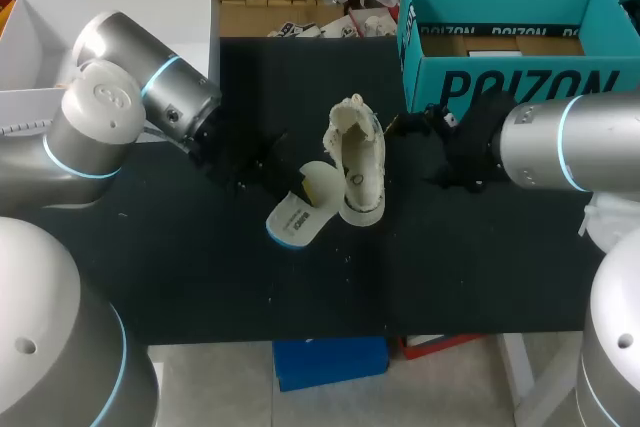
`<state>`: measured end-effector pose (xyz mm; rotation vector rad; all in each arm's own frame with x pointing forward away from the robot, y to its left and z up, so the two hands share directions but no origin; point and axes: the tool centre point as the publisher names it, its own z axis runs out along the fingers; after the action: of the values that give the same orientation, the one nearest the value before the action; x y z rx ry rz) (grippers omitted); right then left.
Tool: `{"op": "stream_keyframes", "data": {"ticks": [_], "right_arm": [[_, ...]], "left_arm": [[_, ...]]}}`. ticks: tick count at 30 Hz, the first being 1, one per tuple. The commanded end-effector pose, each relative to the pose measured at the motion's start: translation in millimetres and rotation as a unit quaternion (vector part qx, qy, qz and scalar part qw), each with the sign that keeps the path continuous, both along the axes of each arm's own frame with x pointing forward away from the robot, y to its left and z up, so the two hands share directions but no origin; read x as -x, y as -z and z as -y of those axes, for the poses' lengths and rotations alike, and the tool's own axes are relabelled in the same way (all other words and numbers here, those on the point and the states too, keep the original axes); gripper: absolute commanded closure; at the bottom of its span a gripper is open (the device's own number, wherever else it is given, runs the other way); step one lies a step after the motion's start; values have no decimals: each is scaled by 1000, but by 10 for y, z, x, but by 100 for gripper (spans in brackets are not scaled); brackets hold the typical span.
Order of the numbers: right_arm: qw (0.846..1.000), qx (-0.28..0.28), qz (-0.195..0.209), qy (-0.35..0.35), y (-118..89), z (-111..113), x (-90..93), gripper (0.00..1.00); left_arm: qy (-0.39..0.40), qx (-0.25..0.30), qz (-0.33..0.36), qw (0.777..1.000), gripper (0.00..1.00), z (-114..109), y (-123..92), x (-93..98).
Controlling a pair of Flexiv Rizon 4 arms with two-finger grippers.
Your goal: Take the shoe out of the shoebox, open the shoe tongue, remove and reinsert the insole, then place the shoe into the shoebox
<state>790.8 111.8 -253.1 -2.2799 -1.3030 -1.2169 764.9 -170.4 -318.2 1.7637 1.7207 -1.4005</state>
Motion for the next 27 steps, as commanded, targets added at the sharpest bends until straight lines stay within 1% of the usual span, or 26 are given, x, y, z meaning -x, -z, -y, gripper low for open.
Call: {"op": "stream_keyframes", "data": {"ticks": [1, 3, 9, 21, 23, 27], "right_arm": [[999, -14, -31, -40, -21, 45, -5, 0], [999, -14, -31, -40, -21, 45, -5, 0], [999, -14, -31, -40, -21, 45, -5, 0], [999, -14, -31, -40, -21, 45, -5, 0], [999, -14, -31, -40, -21, 45, -5, 0], [999, -14, -31, -40, -21, 45, -5, 0]], "left_arm": [[20, -40, 10, 999, 100, 84, -101, -8], [28, -70, 12, 997, 100, 123, -105, -38], [40, -111, 8, 993, 100, 202, -101, -97], [37, -110, -6, 993, 100, 323, 97, -176], [37, -117, -1, 992, 100, 354, 134, -205], [39, -119, 2, 992, 100, 428, 157, -248]]}}
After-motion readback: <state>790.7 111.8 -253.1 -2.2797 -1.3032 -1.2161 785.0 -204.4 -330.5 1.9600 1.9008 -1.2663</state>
